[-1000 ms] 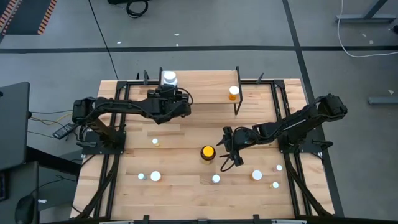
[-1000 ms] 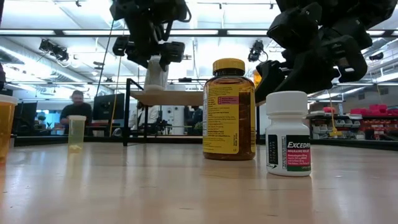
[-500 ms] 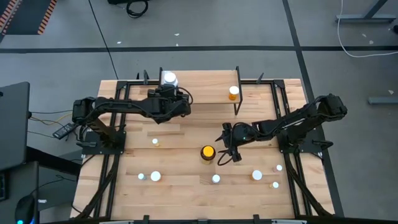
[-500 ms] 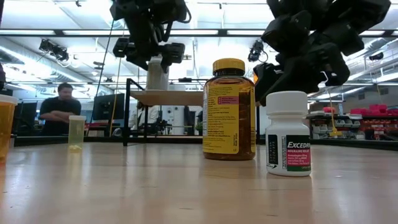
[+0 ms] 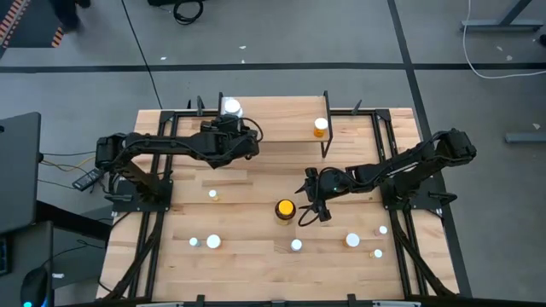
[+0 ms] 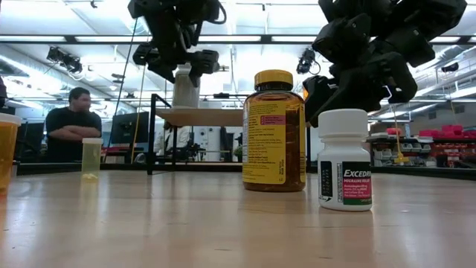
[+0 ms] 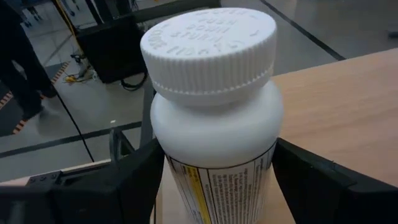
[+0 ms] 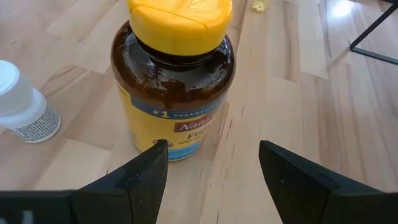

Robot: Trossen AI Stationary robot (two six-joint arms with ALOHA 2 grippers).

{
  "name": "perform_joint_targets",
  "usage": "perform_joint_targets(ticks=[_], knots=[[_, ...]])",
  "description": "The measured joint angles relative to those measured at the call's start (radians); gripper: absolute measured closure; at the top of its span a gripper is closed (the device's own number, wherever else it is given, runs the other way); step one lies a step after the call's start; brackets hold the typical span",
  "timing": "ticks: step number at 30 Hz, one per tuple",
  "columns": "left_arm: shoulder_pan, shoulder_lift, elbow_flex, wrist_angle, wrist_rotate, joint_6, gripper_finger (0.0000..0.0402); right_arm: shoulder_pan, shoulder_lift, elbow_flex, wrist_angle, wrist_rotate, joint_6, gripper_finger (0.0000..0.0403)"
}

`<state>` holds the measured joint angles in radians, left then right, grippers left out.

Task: Pick and place medicine bottles onto shelf by color
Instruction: Put the big white medicine bottle on the shelf

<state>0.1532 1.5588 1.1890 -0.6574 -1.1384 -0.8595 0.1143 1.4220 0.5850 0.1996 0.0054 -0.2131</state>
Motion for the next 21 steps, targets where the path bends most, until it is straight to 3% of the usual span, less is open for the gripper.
perform_joint_targets(ticks=[7, 21], knots=[[0.000, -0.021, 0.015, 0.003, 0.091, 0.020, 0.0111, 0.000, 0.000, 0.000, -0.006, -0.007, 0.000, 0.0147], [-0.001, -0.013, 0.017, -0.080, 0.125, -0.064, 0.0111, 0.000, 0.000, 0.000, -0.006, -0.007, 0.001, 0.0147]])
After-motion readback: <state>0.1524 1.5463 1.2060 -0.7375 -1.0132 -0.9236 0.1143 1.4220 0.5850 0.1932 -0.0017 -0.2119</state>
